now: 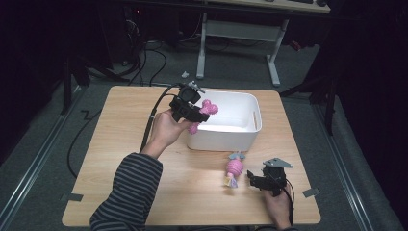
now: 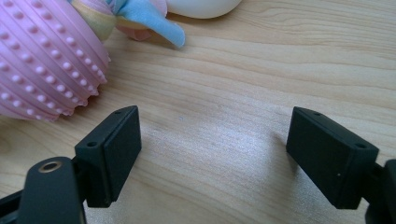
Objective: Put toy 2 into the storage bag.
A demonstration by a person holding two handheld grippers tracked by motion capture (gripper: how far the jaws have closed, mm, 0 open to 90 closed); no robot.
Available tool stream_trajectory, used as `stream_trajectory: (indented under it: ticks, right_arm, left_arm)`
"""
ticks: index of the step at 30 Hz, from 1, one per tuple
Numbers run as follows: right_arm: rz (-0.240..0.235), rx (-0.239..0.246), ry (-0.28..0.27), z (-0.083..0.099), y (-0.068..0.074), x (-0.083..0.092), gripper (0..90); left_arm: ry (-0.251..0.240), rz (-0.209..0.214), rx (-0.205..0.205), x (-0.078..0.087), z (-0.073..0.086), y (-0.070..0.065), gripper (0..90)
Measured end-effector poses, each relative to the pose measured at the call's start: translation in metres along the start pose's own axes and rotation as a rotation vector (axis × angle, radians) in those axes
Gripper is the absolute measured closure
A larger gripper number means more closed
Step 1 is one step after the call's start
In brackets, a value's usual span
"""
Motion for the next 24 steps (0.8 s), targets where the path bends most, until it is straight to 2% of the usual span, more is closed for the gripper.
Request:
stream_trajectory:
  ticks: [12, 15, 24]
  right_arm:
    - [-0.001, -0.002, 0.001, 0.0, 0.0, 0.0, 18.1]
    - [-0.001, -0.003, 0.001, 0.0, 0.0, 0.0, 18.1]
    - [-0.001, -0.001, 0.0, 0.0, 0.0, 0.0, 18.1]
  left_arm:
    - [0.011, -0.019, 0.004, -0.01, -0.008, 0.006, 58.5]
    - [0.01, -0.01, 0.013, -0.014, -0.01, 0.008, 58.5]
    - [0.018, -0.028, 0.025, -0.029, -0.013, 0.013, 58.5]
Point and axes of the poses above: each handheld gripper's, and its own axes: x roughly backward along the jaws, z roughly out of its underside, y roughly to its left, the point moved 4 cm from there along -x, roughly forward along the jaws, and after that the axes turned 5 degrees about -x, right-handed, at the moved point
